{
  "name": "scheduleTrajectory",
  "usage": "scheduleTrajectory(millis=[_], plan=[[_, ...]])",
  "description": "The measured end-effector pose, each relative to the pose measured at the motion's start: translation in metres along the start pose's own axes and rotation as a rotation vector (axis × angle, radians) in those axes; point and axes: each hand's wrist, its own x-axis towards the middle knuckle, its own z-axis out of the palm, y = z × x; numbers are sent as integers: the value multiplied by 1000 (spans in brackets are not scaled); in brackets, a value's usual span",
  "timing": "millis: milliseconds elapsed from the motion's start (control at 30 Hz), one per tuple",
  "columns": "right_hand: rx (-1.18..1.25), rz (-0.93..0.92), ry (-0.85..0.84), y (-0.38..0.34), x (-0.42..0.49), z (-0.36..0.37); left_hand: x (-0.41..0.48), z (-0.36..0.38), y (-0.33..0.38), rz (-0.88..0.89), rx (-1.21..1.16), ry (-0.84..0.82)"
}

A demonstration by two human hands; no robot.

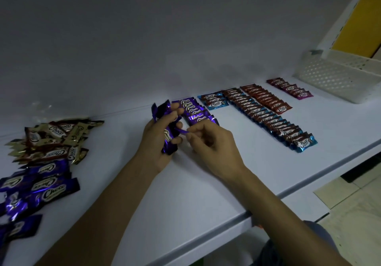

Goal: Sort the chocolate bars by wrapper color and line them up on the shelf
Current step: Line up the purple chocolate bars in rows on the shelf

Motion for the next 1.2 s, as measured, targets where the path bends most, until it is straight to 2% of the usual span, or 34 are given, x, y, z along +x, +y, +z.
scheduleTrajectory(millis=[133,267,367,500,700,967,1033,1100,1200], plan=[[168,104,78,-5,0,-8,4,-8,7,-1,-5,73],[287,162,126,-10,1,-13,-2,-5,0,-25,76,11],[425,196,147,-15,2,-17,-6,-2,-6,3,200,-22],[541,217,181,-15,4,-22,-9,-5,-6,36,245,-41],[672,210,159,-11,5,-22,-10,-4,-10,92,364,-76],[268,205,119,5,13,-34,-5,-5,-12,104,372,-33],[36,214,83,17,20,-52,-3,-3,-11,83,331,-31],[-251,226,-27,27,24,-67,-3,-1,-9,57,302,-33],[-390,218,-100,31,27,-72,-3,0,-9,56,311,-22]])
